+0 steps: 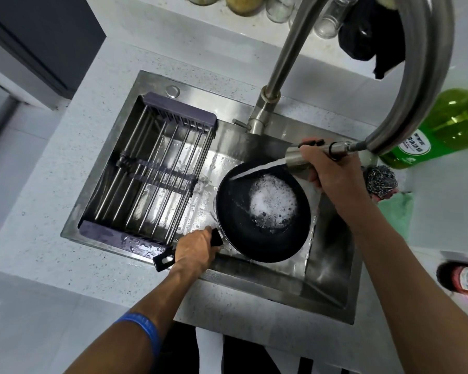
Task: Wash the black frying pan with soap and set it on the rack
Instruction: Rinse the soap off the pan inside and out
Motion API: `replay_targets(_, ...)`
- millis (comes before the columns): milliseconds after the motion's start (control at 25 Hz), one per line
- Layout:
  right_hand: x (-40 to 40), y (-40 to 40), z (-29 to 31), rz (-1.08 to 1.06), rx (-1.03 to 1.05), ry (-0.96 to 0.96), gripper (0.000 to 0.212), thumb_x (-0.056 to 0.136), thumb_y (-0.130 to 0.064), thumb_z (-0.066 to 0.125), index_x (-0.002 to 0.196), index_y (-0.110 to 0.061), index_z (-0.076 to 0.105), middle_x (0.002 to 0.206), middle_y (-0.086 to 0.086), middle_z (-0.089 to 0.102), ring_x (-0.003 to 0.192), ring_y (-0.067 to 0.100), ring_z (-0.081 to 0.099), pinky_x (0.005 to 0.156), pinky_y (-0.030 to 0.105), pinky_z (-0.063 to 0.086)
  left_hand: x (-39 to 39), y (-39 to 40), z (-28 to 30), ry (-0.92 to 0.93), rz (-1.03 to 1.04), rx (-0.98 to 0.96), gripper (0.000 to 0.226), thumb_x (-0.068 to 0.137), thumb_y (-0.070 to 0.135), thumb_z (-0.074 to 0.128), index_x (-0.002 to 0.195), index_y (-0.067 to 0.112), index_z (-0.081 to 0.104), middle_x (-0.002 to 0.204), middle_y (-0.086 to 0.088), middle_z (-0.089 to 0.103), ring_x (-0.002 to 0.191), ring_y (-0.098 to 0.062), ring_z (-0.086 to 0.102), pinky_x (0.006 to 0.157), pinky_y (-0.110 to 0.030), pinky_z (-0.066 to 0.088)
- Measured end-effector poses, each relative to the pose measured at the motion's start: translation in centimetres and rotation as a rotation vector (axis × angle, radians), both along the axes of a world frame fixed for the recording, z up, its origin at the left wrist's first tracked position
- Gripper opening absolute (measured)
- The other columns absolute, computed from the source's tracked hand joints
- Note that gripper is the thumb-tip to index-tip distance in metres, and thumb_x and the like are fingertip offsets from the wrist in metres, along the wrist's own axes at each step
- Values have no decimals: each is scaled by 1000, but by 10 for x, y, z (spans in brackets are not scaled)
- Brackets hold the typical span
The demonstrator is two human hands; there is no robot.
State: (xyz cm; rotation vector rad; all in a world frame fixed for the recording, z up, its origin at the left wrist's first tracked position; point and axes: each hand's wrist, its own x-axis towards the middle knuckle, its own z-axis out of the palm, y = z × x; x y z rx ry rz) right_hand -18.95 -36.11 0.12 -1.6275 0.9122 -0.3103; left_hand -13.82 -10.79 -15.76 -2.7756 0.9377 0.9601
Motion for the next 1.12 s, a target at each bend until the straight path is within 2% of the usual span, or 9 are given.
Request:
replay_targets(80,-3,-4,-1,3,-7,14,3,88,-20,70,89,-20,73,59,-1,62,49,11,51,44,20,41,-1,0,0,-13,-8,-2,45,93,54,52,121,19,47,95,3,62,85,-14,62,68,-24,42)
replay_targets(160,-5,-1,-3,35,-7,14,9,90,-16,68,95,-10,72,62,2,62,50,12,51,45,20,42,0,1,-2,-16,-13,-5,47,93,55,52,122,19,47,99,2,63,90,-16,64,69,-25,44)
replay_targets(320,-2,-9,2,-7,-54,57,5,88,-16,68,90,-16,73,62,-10,65,56,3,59,53,18,46,0,1,-3,-12,-6,-4,47,91,57,52,119,20,47,98,1,63,90,-16,64,68,-26,45)
replay_targets(480,-15,-38,6,-48,-246,251,18,72,-44,67,74,-27,75,73,-1,73,74,20,70,73,42,58,0,1,-4,-5,-10,-8,48,91,57,52,121,20,46,100,0,63,92,-17,64,67,-26,43)
replay_targets(680,-18,-34,-2,49,-239,217,25,73,-42,73,81,-19,74,73,9,72,75,31,71,72,56,57,1,3,-11,-25,-25,-8,50,90,60,53,121,21,47,106,-1,65,97,-20,64,75,-30,47)
replay_targets(840,-31,-51,0,52,-369,323,20,78,-35,69,71,-16,72,72,7,72,72,24,69,75,44,57,0,4,-12,-31,-34,-27,47,90,60,52,116,21,47,101,0,65,93,-20,65,71,-29,46)
replay_targets(960,-41,-45,0,133,-402,402,29,83,-34,67,64,-12,66,58,1,62,59,18,59,63,32,45,0,5,-13,-8,-30,-11,47,90,60,52,115,20,47,99,0,65,91,-20,65,71,-30,45)
replay_targets(1040,-40,-42,3,140,-372,423,33,83,-34,68,59,-12,62,54,-1,58,55,17,54,61,30,42,-6,0,-14,-113,-87,95,47,94,53,49,122,16,45,107,-4,62,101,-23,61,82,-34,45)
replay_targets(1120,-42,-48,3,138,-379,451,35,79,-39,67,60,-9,62,57,6,61,57,22,56,65,37,46,-19,-8,-12,-249,-174,215,48,96,42,45,130,8,40,116,-9,55,109,-25,52,93,-39,41)
